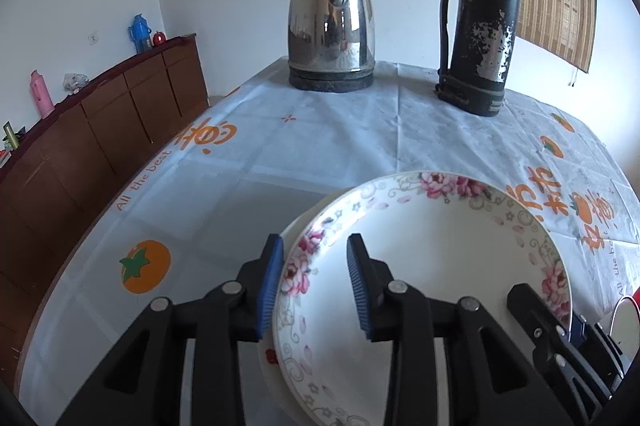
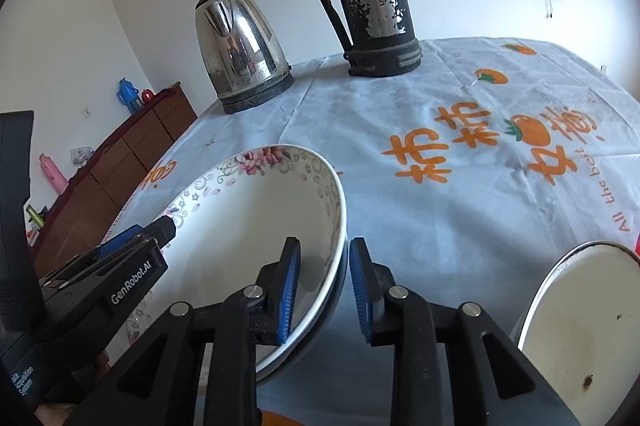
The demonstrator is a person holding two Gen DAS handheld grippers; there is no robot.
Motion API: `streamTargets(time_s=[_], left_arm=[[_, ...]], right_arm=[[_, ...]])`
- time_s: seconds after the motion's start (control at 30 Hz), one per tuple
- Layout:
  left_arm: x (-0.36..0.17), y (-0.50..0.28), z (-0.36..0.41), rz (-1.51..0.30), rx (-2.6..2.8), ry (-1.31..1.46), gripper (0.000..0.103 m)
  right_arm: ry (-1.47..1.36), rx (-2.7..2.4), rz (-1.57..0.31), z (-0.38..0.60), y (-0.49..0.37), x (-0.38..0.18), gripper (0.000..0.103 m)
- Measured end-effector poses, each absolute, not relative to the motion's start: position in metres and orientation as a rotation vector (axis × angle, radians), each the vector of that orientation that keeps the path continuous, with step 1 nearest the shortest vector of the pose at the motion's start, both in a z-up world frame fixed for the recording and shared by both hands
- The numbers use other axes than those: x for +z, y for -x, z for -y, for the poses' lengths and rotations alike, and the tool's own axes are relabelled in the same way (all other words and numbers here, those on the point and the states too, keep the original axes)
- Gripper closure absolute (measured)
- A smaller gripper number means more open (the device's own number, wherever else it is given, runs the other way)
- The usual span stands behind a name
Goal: Organize plates and bowls
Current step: 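Lower the pink-floral plate onto the red-flower plate stack, then open both grippers to release the pink-floral plate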
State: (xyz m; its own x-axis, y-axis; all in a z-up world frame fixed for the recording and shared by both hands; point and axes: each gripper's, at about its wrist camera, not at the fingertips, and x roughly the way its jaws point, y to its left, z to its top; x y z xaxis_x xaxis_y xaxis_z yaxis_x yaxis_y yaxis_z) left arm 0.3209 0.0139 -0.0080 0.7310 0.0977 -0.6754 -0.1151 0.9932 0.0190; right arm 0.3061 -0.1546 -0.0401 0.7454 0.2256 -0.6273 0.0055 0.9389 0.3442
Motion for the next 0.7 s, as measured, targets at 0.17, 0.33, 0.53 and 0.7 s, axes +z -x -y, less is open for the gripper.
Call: streamTargets(time_s=[0.17,0.33,0.53,0.7], left_arm=[[0.002,-0.310,-0.012,-0.646,0.133,0.003,0.031],[0.014,-0.301,-0.021,-0.583,0.132,0.049,0.021],[0.018,-0.293,-0.023,-0.545,0.131,0.048,0.010],[0.021,-0.288,-0.023,-0.532,0.118,0.068,0.004]], right_arm=[[-0.389,0.157,-0.702,0.157,-0.298,-0.039,0.058],[-0.432,0.135,-0.594,0.166,-0.281,-0.025,0.039],[-0.430,0.090,-0.553,0.172,-0.272,-0.020,0.039],[-0.452,0.055,-0.526,0.181,-0.267,-0.018,0.039]])
